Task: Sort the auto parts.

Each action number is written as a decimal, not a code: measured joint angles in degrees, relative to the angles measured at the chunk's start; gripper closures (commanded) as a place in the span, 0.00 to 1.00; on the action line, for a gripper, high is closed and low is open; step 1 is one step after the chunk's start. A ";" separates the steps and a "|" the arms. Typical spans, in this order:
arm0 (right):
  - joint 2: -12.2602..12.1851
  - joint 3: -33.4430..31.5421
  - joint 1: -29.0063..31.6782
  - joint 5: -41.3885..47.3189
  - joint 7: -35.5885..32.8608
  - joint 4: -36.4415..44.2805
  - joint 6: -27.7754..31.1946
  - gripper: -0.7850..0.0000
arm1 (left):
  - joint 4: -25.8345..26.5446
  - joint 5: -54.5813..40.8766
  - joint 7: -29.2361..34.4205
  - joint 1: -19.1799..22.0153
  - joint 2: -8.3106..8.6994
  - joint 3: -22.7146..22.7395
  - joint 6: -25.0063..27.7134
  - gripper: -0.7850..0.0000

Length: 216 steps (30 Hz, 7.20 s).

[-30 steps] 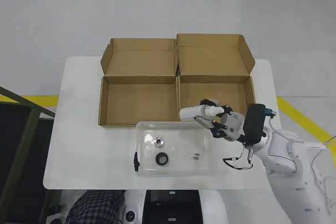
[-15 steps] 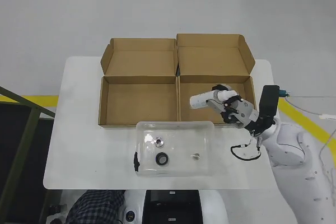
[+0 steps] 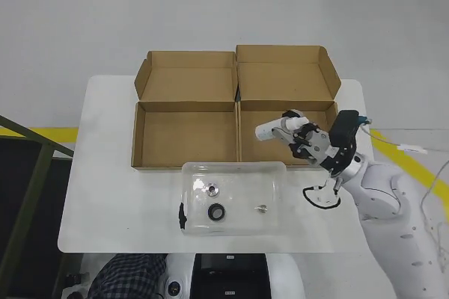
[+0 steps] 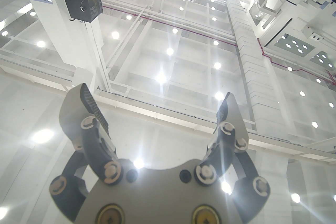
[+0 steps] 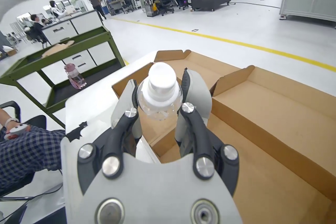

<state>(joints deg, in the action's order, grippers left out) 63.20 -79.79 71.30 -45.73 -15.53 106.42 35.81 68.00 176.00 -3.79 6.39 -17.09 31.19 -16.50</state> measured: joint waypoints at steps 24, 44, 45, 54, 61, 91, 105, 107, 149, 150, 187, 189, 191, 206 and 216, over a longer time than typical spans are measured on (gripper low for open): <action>2.70 13.71 -9.14 -20.00 -3.22 -12.86 -21.21 1.00 | 0.00 0.00 0.00 0.00 0.00 0.00 0.00 0.00; 4.51 18.75 -12.04 -22.10 -3.28 -18.34 -22.42 0.51 | 0.00 0.00 0.00 0.00 0.00 0.00 0.00 0.00; 4.55 18.75 -12.02 -22.13 -3.28 -18.41 -22.38 0.49 | 0.00 0.00 0.00 0.00 0.00 0.00 0.00 0.00; 4.71 18.47 -11.41 -22.75 -3.93 -17.50 -21.75 0.07 | 0.00 0.00 0.00 0.00 0.00 0.00 0.00 0.00; 4.26 15.83 -9.29 -23.41 -3.59 -12.65 -21.09 0.00 | 0.00 0.00 0.00 0.00 0.00 0.00 0.00 0.00; -0.06 5.30 11.58 -33.59 -10.65 14.64 3.42 0.00 | 0.00 0.00 0.00 0.00 0.00 0.00 0.00 0.00; -1.57 5.20 14.33 -39.18 -14.32 15.02 13.83 0.00 | 0.00 0.00 0.00 0.00 0.00 0.00 0.00 0.00; -1.72 5.56 14.52 -40.03 -14.80 15.09 14.52 0.00 | 0.00 0.00 0.00 0.00 0.00 0.00 0.00 0.00; -2.21 15.09 8.50 -42.75 -26.45 10.09 13.80 0.53 | 0.00 0.00 0.00 0.00 0.00 0.00 0.00 0.00; -2.23 15.26 8.52 -42.85 -26.68 10.18 13.73 0.53 | 0.00 0.00 0.00 0.00 0.00 0.00 0.00 0.00; -3.16 11.66 8.14 -34.90 -9.19 10.08 12.34 1.00 | 0.00 0.00 0.00 0.00 0.00 0.00 0.00 0.00; -3.04 11.64 7.30 -33.24 -5.53 8.07 12.15 1.00 | 0.00 0.00 0.00 0.00 0.00 0.00 0.00 0.00; -2.92 11.66 6.62 -31.31 -2.11 6.30 12.22 1.00 | 0.00 0.00 0.00 0.00 0.00 0.00 0.00 0.00; -3.09 6.28 5.76 -13.33 15.67 0.03 16.67 1.00 | 0.00 0.00 0.00 0.00 0.00 0.00 0.00 0.00; -3.69 2.53 7.18 -3.32 16.48 0.13 19.49 1.00 | 0.00 0.00 0.00 0.00 0.00 0.00 0.00 0.00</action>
<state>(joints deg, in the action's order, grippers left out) 59.51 -77.25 78.48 -49.05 0.95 106.55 55.31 68.00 176.00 -3.79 6.39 -17.09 31.19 -16.50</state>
